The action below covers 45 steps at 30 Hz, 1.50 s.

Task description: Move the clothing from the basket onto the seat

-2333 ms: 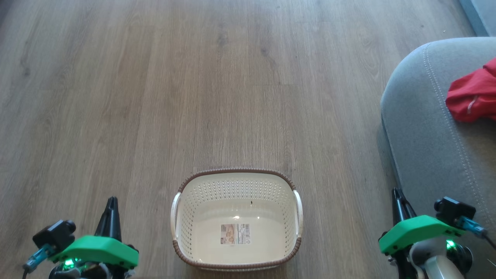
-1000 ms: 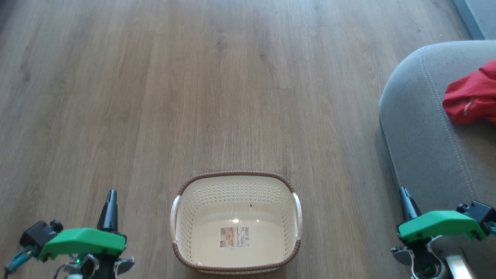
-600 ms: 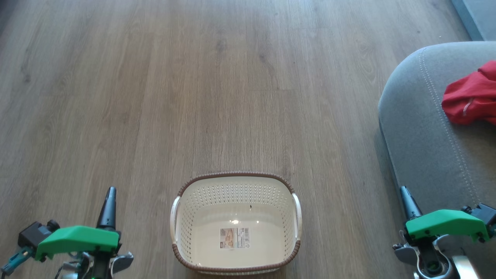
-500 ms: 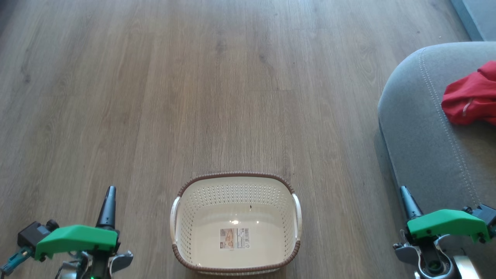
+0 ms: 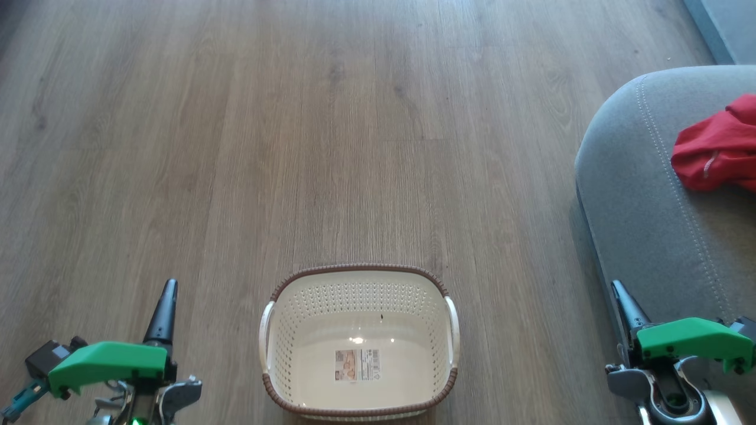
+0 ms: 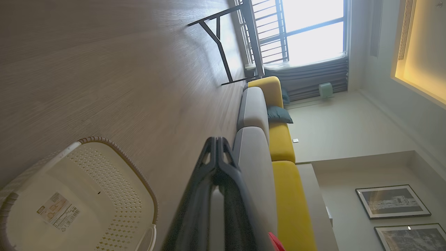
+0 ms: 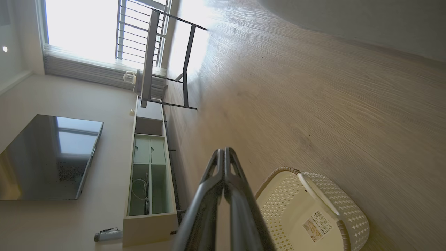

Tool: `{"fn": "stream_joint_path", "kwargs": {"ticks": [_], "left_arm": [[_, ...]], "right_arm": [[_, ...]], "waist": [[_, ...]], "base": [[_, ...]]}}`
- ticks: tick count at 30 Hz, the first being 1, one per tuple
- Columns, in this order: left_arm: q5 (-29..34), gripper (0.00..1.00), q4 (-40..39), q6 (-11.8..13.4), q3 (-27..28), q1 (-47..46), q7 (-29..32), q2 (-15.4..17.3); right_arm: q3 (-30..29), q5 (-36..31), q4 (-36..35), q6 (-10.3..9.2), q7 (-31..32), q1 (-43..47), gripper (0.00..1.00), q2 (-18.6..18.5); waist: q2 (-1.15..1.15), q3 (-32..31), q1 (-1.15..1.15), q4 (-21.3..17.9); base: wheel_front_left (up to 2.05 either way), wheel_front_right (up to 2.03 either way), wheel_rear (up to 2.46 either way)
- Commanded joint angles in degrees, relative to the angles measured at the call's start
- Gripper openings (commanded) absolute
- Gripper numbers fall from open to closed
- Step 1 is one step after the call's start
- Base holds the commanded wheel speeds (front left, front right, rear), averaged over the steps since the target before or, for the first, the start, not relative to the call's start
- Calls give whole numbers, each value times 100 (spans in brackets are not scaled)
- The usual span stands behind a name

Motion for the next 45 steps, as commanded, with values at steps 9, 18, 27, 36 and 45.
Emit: {"fn": "stream_joint_path", "kwargs": {"ticks": [9,18,27,36,45], "left_arm": [[-614,0,-262,3,195,-385,170,21],[-1179,0,-305,3,226,-420,322,19],[-1640,0,-339,3,251,-449,446,17],[-1641,0,-339,3,251,-449,446,17],[-1641,0,-340,3,251,-449,446,17]], "right_arm": [[3,641,-290,30,175,-235,0,-28],[-72,1222,-353,32,328,-238,0,-25],[-133,1697,-406,34,453,-241,0,-22],[-134,1696,-405,34,454,-241,0,-21],[-135,1695,-405,34,455,-241,0,-20]], "waist": [[0,-19,0,-5],[0,-40,0,-11],[0,-57,0,-15],[0,-57,0,-15],[0,-57,0,-15]], "base": [[0,0,0],[0,0,0],[0,0,0],[0,0,0],[0,0,0]]}}
